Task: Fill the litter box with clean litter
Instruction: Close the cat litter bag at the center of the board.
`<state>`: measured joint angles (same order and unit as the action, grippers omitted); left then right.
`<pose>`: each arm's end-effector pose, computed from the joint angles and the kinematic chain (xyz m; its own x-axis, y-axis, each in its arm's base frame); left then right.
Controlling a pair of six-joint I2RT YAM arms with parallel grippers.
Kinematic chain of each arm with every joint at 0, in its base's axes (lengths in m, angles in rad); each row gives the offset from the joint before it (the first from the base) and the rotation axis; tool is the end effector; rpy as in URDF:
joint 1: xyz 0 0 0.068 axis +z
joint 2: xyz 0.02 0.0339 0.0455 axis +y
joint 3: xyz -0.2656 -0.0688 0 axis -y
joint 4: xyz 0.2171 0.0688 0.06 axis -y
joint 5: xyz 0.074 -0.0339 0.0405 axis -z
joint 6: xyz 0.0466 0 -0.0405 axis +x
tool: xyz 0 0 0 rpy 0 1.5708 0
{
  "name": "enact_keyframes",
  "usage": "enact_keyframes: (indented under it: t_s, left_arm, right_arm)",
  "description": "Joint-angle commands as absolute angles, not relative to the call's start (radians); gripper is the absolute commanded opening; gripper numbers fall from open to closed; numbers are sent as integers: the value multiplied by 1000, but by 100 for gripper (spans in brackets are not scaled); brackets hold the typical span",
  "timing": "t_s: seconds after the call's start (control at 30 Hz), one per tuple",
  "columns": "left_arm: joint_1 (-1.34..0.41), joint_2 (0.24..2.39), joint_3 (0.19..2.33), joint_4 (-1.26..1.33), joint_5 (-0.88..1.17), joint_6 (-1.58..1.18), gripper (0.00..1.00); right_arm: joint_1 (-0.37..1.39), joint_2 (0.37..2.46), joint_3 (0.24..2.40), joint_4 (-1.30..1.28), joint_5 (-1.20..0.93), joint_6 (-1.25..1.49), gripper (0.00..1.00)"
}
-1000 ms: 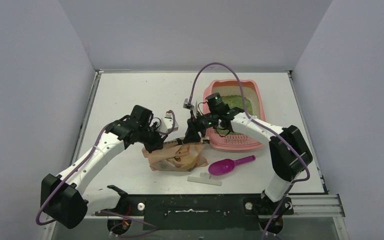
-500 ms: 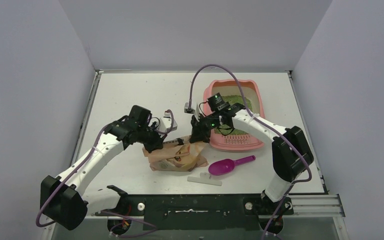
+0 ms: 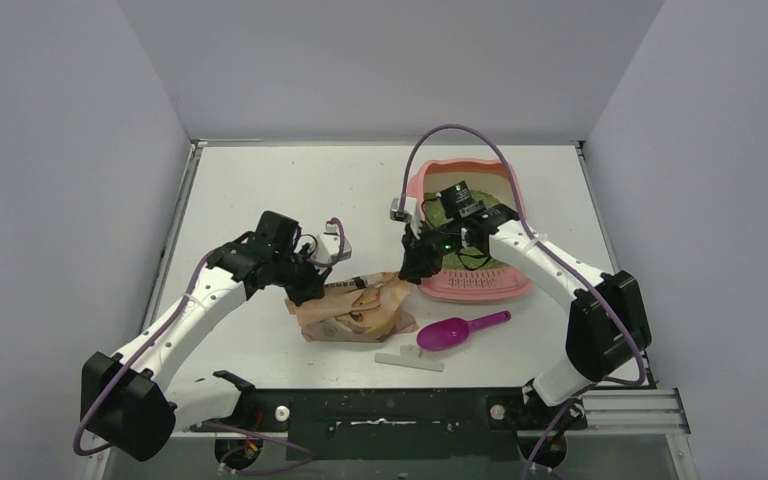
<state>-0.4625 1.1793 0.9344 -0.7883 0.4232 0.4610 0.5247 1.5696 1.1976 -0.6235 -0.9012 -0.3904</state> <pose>0.1736 -0.1079 0.2645 -0.4238 0.6645 -0.6155 0.8749 0.4763 -0.0881 0.2411 0.1818 0.2697 -0.4127 -0.5118 -0.7535 -0.9053 0.1392 0.4013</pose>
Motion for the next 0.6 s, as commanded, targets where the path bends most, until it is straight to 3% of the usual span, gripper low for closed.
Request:
enact_keyframes:
  t_s: [0.0, 0.03, 0.1, 0.13, 0.17, 0.2, 0.23, 0.27, 0.3, 0.4, 0.5, 0.57]
  left_arm:
    - [-436, 1156, 921, -840, 377, 447, 0]
    - [-434, 1153, 918, -838, 376, 445, 0]
    - [-434, 1148, 916, -835, 372, 442, 0]
    - [-430, 1146, 916, -835, 368, 443, 0]
    - [-426, 1144, 915, -834, 365, 442, 0]
    - [-424, 1142, 914, -832, 362, 442, 0]
    - [-422, 1138, 913, -830, 366, 440, 0]
    - [-422, 1131, 913, -823, 375, 441, 0]
    - [-422, 1125, 911, -817, 391, 442, 0]
    - [-422, 1102, 906, -771, 409, 405, 0]
    - [-422, 1089, 926, -759, 421, 369, 17]
    - [-422, 1074, 944, -742, 419, 333, 36]
  right_arm:
    - [503, 1522, 1176, -623, -793, -378, 39]
    - [499, 1517, 1171, -623, -786, -371, 42]
    - [499, 1501, 1155, -618, -793, -380, 33]
    - [499, 1492, 1149, -607, -786, -371, 12]
    - [497, 1487, 1148, -605, -769, -363, 0]
    - [495, 1480, 1148, -600, -743, -344, 0]
    - [492, 1473, 1150, -593, -710, -319, 9]
    - [489, 1463, 1152, -586, -661, -285, 27]
    - [489, 1447, 1149, -576, -644, -259, 37]
    - [488, 1351, 1102, -517, -632, -170, 57]
    - [490, 1225, 995, -398, -648, -65, 70]
    - [503, 1138, 899, -289, -691, 10, 77]
